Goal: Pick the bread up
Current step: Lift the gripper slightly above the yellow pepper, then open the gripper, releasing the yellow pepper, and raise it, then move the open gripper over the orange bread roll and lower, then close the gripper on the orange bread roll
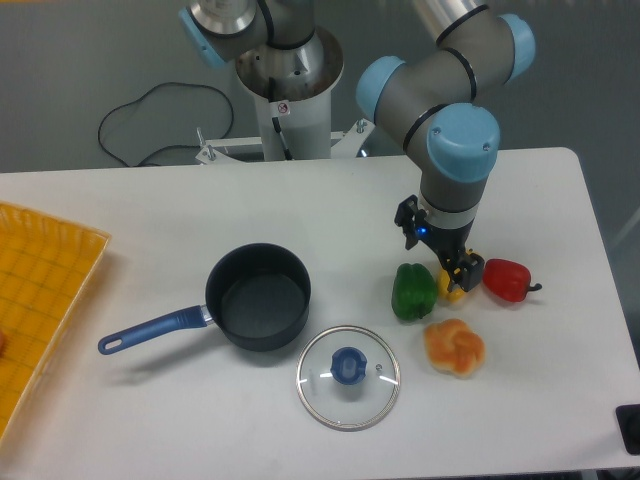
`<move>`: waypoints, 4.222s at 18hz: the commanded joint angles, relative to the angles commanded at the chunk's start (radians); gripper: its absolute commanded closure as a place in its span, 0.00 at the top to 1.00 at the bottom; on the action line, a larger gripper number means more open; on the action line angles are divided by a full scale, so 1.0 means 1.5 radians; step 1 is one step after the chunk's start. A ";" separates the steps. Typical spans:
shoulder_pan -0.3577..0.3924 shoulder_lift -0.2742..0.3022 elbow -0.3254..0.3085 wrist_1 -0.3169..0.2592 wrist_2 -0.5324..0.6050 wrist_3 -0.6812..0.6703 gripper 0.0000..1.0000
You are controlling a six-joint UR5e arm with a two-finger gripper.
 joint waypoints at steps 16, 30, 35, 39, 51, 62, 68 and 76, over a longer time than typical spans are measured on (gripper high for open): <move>0.032 0.033 -0.073 0.056 -0.021 -0.025 1.00; 0.037 -0.005 -0.022 0.063 0.022 -0.221 1.00; -0.001 -0.072 0.059 0.060 0.022 -0.397 1.00; 0.000 -0.104 0.080 0.063 0.007 -0.448 1.00; -0.007 -0.165 0.085 0.080 0.009 -0.450 0.95; -0.016 -0.182 0.083 0.081 0.011 -0.450 0.90; -0.018 -0.188 0.081 0.081 0.011 -0.448 0.85; -0.018 -0.190 0.079 0.081 0.011 -0.450 0.70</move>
